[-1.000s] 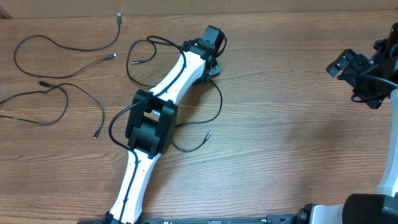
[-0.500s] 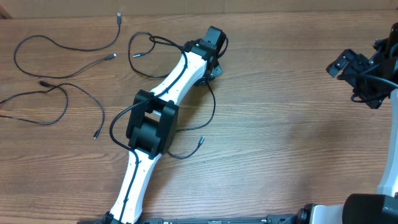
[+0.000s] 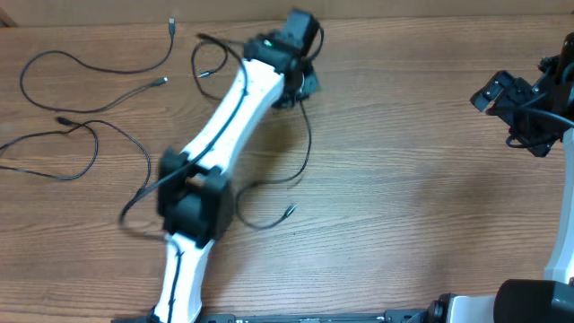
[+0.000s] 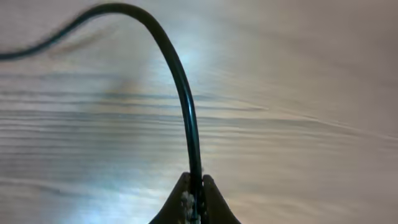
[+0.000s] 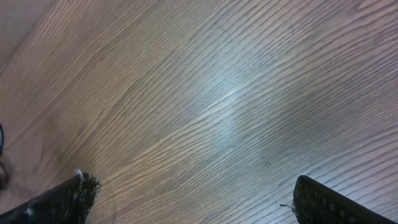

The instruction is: Untangle cables

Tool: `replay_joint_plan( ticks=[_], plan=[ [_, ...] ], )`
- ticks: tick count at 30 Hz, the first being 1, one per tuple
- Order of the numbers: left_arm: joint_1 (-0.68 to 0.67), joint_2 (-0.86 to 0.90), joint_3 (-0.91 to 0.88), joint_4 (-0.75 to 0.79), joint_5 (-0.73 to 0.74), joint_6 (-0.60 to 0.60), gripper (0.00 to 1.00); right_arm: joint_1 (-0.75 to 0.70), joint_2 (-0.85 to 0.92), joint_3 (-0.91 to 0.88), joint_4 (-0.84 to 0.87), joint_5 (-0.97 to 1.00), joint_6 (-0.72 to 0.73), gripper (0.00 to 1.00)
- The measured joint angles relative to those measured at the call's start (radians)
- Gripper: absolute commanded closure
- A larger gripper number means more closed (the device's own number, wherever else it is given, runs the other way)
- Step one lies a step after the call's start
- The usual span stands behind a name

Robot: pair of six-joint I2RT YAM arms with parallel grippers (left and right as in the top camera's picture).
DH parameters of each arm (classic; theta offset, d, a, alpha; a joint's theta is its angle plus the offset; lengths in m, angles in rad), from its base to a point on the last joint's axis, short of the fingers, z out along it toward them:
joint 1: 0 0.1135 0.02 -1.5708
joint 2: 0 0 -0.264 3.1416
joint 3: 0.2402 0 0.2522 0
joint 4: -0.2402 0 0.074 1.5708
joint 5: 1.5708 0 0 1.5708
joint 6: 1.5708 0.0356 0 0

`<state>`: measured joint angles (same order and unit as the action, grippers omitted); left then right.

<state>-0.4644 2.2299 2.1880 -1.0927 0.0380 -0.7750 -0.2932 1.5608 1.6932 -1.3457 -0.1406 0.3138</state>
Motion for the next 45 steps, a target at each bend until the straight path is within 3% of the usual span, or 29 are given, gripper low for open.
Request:
replay_joint_plan(
  ticks=[9,26,36,45],
  plan=[
    [0.007,-0.362,0.027,-0.008,0.072,0.032,0.96,0.000,0.000,0.000,0.000,0.000,0.000,0.00],
    [0.034,-0.719,0.027,-0.132,0.069,0.036,0.96,0.000,0.000,0.000,0.000,0.000,0.000,0.00],
    [0.034,-0.756,0.027,-0.268,0.051,-0.174,0.96,0.000,0.000,0.000,0.000,0.000,0.000,0.00],
    [0.034,-0.756,0.027,-0.272,0.048,-0.365,0.96,0.000,0.000,0.000,0.000,0.000,0.000,0.00]
  ],
)
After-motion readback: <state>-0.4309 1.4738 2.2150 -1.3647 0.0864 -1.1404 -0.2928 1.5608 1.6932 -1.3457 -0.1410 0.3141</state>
